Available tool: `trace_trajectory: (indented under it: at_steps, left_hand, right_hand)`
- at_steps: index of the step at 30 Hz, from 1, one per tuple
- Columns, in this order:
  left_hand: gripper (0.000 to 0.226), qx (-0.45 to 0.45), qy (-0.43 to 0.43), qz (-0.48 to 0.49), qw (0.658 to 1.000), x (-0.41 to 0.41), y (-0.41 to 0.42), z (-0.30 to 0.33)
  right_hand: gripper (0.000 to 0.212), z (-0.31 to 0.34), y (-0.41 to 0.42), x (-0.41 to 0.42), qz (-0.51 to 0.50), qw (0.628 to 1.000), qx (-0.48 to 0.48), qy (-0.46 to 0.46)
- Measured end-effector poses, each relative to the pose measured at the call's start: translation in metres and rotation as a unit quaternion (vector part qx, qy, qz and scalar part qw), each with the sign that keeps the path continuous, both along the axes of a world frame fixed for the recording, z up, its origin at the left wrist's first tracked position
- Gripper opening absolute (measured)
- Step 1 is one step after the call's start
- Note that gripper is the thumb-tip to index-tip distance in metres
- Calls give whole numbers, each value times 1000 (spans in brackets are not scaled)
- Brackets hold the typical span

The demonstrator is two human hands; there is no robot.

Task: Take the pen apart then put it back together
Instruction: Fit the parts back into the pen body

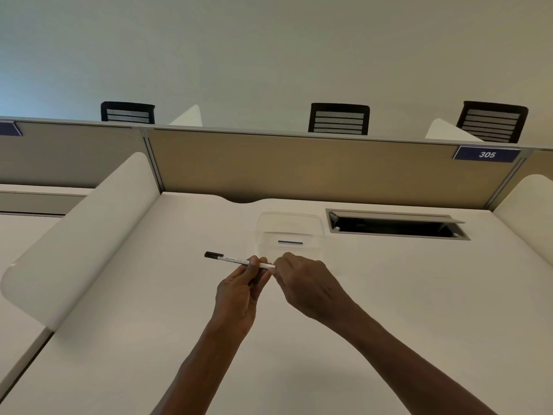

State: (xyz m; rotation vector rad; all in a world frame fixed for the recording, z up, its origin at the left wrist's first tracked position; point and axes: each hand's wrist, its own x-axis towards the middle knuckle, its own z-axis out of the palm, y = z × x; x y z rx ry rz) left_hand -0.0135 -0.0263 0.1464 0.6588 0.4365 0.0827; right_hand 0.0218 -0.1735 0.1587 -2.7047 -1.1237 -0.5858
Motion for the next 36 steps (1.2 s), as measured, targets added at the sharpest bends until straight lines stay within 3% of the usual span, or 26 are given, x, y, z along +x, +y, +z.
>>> trace_trajectory:
  at_steps: [2, 4, 7, 8, 9, 11, 12, 13, 14, 15, 16, 17, 19, 20, 22, 24, 26, 28, 31, 33, 34, 36]
  left_hand:
    - [16, -6, 8, -4, 1000, 1, 0, 1]
    - [17, -19, 8, -7, 1000, 1, 1, 2]
    - [19, -32, 0, -7, 999, 1, 2, 3]
    - [19, -32, -5, -6, 999, 1, 2, 2]
    - [20, -31, -9, -4, 999, 1, 2, 1]
    - [23, -21, -13, -1, 1000, 1, 2, -2]
    - [25, -13, -15, -1, 1000, 1, 3, -3]
    - [27, -6, -17, -1, 1000, 1, 4, -4]
    - [27, -2, -18, 1, 1000, 1, 5, -4]
    - [25, -1, -19, 4, 1000, 1, 6, -4]
    - [22, -3, -20, 7, 1000, 2, 7, -3]
    - [21, -5, -21, 10, 1000, 2, 8, -2]
    - [22, -11, -17, 11, 1000, 3, 7, 0]
    - [23, -16, -12, 10, 1000, 3, 7, 0]
    - [21, -26, 0, 8, 1000, 3, 9, 1]
    - [19, -23, 9, 2, 1000, 4, 10, 1]
    - [17, -24, 13, -4, 1000, 3, 9, 2]
    - [16, -36, 10, -5, 999, 2, 9, 2]
    - [15, -48, 6, 0, 999, 2, 8, 1]
    - [15, -47, 0, 4, 999, 3, 8, 0]
    - [15, -44, -4, 7, 999, 4, 9, -1]
    - [17, -37, -16, 9, 999, 4, 10, -2]
  right_hand:
    - [25, 1, -2, 3, 9, 999, -20, -33]
    - [28, 1, 2, 3, 4, 999, 36, -11]
    - [38, 3, 19, -5, -52, 965, 206, 151]
    - [41, 5, 25, -6, -79, 926, 276, 244]
    - [42, 8, 29, -7, -112, 863, 352, 346]
    - [39, 15, 35, -9, -163, 687, 466, 533]
    - [37, 17, 36, -9, -170, 615, 494, 590]
    - [36, 19, 36, -8, -171, 576, 505, 619]
    - [35, 20, 36, -8, -167, 570, 504, 627]
    - [34, 22, 35, -8, -161, 595, 490, 616]
    - [35, 23, 36, -8, -154, 654, 458, 582]
    - [38, 24, 35, -8, -146, 739, 401, 521]
    - [41, 21, 30, -7, -120, 906, 240, 327]
    - [39, 18, 27, -6, -96, 955, 164, 227]
    - [32, 12, 19, -4, -35, 993, 65, 91]
    - [23, 9, 11, 0, 13, 1000, -6, 16]
    - [22, 8, 8, 2, 23, 1000, -13, -14]
    - [26, 6, 11, 2, 14, 998, 50, 20]
    - [36, 4, 26, -4, -38, 968, 194, 155]
    - [41, 9, 35, -7, -83, 911, 289, 283]
    - [43, 13, 39, -7, -111, 863, 341, 357]
    - [40, 19, 44, -7, -161, 723, 436, 511]
